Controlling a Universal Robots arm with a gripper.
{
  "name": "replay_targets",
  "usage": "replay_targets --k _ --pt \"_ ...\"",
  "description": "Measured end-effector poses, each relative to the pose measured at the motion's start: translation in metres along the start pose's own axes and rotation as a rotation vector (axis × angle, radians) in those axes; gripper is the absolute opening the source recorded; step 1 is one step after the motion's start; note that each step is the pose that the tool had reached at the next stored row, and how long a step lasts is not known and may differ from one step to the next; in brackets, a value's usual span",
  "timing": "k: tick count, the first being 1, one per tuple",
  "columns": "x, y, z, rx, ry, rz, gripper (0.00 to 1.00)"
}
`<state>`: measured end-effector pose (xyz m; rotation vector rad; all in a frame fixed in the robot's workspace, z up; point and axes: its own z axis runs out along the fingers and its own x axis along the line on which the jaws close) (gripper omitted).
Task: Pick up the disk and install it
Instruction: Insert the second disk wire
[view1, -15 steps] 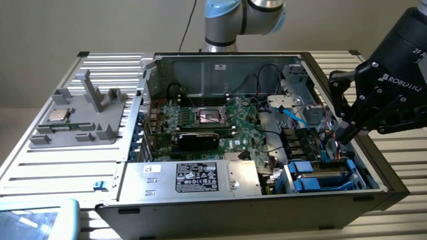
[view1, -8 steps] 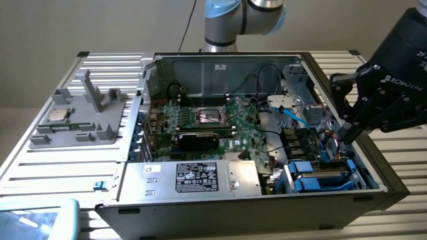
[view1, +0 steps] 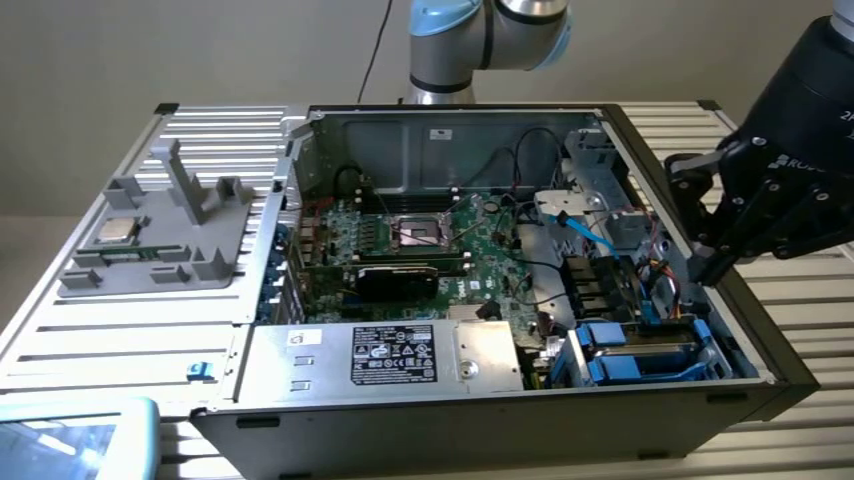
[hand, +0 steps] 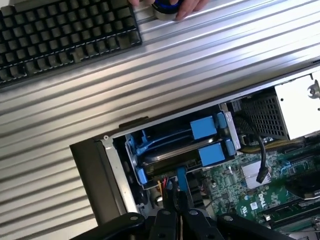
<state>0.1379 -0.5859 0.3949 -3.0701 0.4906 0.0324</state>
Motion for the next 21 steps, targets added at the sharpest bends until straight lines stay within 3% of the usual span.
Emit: replay_targets --k 5,11,18,21 --pt "0.0 0.0 -0.0001 0.0151 0.0239 -0.06 0.11" --pt "-0.0004 0.0002 -0.0002 0.0147 0.0244 -0.07 0.11" --pt "-0.0003 0.0001 0.0006 0.0149 0.0194 -0.194 0.11" --pt "-0.0003 0.0002 0.0007 0.0221 0.016 -0.236 0.11"
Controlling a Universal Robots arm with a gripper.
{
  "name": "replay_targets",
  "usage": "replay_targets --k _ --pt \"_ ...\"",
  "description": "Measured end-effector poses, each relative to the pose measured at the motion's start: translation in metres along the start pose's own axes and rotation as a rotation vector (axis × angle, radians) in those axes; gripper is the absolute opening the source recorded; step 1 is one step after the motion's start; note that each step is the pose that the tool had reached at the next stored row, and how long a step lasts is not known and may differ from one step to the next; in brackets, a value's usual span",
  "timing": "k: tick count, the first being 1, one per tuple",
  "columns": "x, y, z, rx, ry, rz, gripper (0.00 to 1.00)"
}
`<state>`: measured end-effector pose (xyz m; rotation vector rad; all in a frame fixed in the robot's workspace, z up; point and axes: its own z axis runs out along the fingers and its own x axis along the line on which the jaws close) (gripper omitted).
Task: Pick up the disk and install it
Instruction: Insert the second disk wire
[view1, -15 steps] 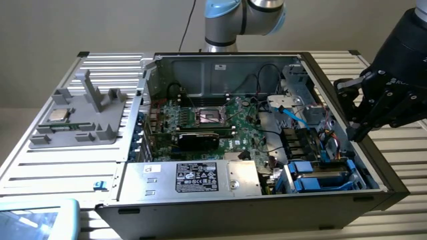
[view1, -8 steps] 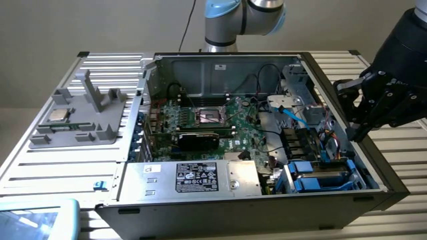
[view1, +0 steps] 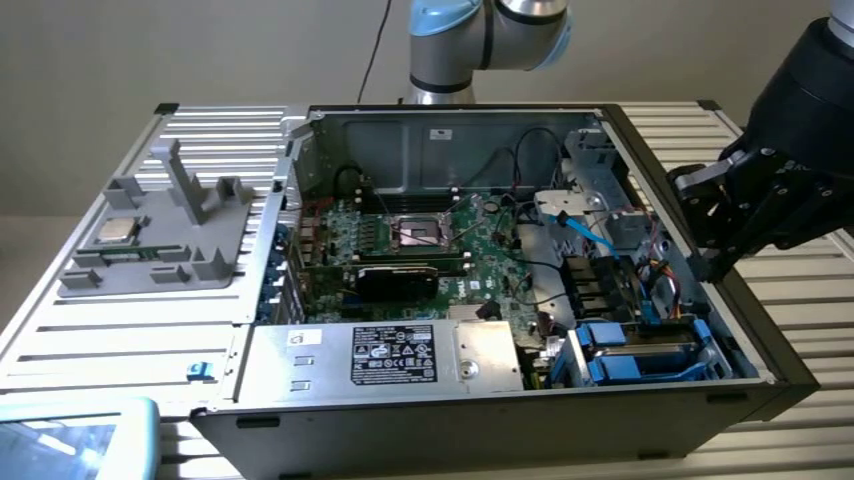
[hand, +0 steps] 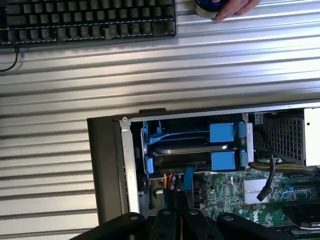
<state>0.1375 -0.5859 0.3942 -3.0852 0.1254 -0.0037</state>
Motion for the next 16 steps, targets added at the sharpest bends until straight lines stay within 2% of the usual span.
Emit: replay_targets --k 10,13,16 --pt "-0.0014 0.0002 0.0004 0.0008 -0.0004 -0.005 0.11" --pt "-0.0058 0.0006 0.003 0.001 -0.0005 -0.008 0.11" --pt "-0.0058 0.0023 0.0077 0.0023 -0.0008 -0.011 0.11"
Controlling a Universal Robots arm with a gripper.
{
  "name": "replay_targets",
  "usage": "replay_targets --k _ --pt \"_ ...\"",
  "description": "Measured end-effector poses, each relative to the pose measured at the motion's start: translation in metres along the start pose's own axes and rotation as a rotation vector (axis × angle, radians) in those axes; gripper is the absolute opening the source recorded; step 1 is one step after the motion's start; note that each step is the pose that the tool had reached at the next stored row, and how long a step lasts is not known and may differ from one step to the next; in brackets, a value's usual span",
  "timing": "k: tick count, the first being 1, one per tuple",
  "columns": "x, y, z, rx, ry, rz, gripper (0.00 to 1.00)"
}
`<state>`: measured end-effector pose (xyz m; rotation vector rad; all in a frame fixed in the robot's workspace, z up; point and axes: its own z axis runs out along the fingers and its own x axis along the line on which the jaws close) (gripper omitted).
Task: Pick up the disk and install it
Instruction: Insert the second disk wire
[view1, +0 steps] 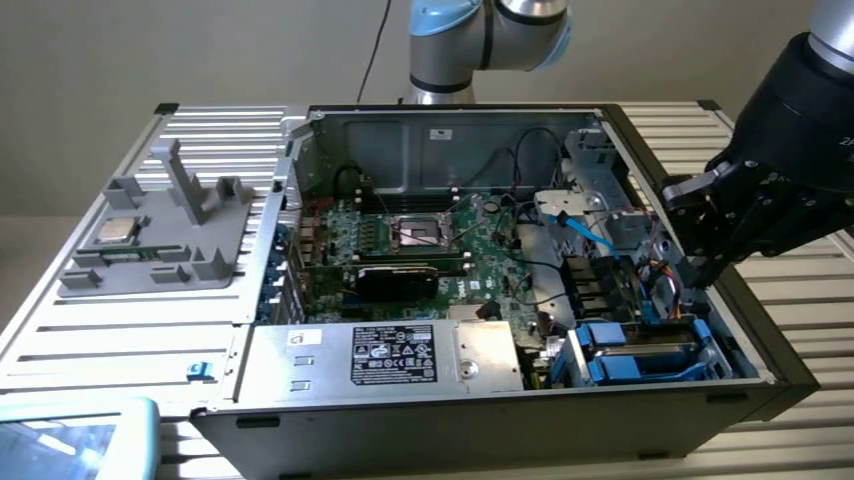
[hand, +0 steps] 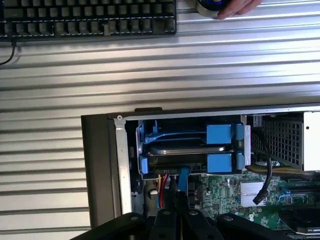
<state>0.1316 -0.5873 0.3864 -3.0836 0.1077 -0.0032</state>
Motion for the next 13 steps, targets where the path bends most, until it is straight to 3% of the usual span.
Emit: replay_targets --k 10,13 --pt "0.0 0.0011 0.0107 -0.0005 -0.0039 -0.003 0.11" --pt "0.0 0.0012 0.0132 -0.0109 -0.0034 -0.003 0.11"
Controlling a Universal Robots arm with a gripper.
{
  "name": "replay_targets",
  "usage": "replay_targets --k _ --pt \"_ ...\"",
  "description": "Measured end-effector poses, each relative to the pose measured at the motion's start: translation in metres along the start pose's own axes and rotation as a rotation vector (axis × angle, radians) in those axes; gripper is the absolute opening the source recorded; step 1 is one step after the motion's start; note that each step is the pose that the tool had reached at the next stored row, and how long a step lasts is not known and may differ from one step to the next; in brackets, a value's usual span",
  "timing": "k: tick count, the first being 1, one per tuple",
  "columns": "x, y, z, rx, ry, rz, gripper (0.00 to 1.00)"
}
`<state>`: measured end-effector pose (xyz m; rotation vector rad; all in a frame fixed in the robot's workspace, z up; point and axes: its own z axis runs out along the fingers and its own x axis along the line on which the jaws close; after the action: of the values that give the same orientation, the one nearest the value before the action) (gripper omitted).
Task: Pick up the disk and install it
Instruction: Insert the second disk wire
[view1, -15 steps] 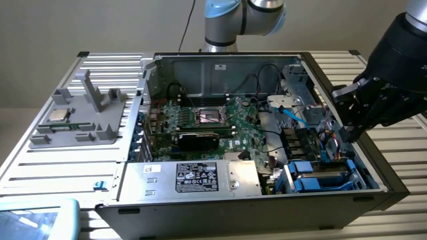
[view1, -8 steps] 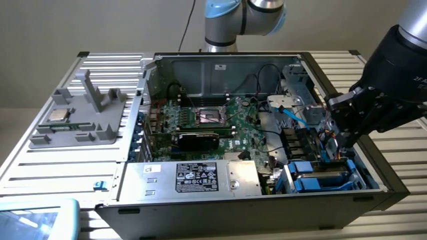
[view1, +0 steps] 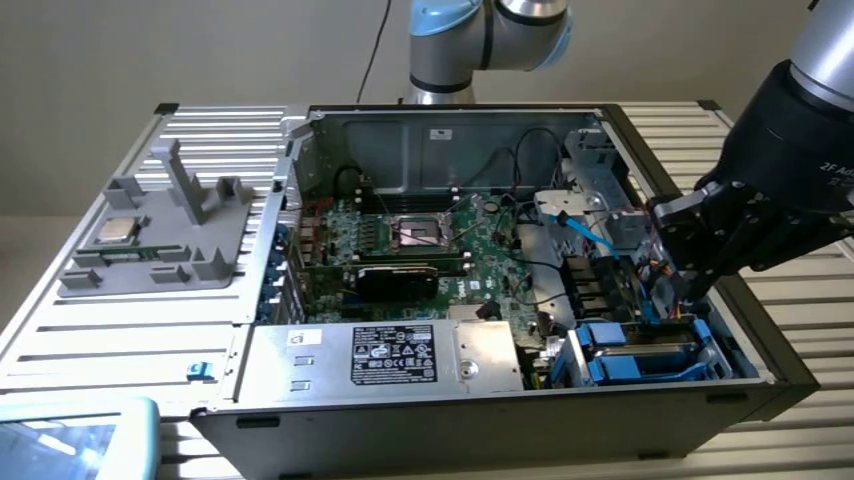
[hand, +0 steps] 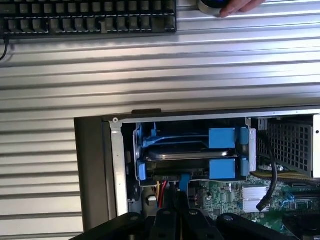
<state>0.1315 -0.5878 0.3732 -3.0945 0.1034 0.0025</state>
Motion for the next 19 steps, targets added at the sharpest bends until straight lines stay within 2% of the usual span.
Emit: replay_targets --k 3,6,14,19 --pt "0.0 0.0001 0.0037 -0.0064 0.0004 -0.001 0.11" --pt "0.0 0.0004 0.009 -0.0077 0.0004 -0.003 0.11" --pt "-0.003 0.0039 0.0208 -0.0076 -0.0033 -0.005 0.11" --pt "-0.006 0.0055 0.0265 -0.0021 -0.0041 -0.007 0.11"
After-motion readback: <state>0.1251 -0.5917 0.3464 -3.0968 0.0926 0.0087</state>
